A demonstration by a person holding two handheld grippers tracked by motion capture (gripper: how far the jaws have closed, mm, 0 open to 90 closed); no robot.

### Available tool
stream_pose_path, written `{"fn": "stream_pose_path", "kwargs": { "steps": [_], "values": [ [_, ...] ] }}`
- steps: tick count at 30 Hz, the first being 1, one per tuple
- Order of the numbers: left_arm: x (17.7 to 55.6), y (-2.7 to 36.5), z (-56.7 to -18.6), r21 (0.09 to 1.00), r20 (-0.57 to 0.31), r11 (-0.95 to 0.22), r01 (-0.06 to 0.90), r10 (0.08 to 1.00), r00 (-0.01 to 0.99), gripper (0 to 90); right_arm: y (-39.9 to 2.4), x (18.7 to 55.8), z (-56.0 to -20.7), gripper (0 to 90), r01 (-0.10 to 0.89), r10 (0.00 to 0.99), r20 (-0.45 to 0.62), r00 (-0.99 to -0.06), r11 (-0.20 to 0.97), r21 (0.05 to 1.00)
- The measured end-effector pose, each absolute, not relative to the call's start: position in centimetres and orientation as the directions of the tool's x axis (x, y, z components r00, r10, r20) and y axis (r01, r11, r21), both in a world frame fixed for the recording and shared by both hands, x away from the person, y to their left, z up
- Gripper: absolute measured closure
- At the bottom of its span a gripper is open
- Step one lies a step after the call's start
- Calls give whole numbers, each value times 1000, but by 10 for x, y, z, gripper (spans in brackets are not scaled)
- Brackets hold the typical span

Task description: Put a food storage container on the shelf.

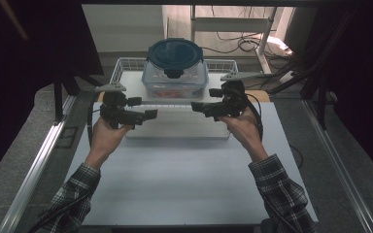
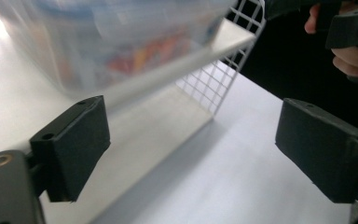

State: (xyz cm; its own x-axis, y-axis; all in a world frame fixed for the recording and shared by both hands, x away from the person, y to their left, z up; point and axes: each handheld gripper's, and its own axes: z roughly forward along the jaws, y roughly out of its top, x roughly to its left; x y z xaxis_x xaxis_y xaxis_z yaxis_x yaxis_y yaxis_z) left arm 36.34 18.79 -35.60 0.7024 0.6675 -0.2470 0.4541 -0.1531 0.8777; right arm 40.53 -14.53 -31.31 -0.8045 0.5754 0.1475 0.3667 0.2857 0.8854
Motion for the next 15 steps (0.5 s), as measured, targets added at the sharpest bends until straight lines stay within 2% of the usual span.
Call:
{"fn": "stream_pose_path", "kwargs": {
  "steps": [15],
  "values": [
    [324, 188, -393, 880, -236, -169, 443, 655, 718, 69, -146, 377, -350, 31, 325, 558, 78, -826, 359, 875]
  ]
}}
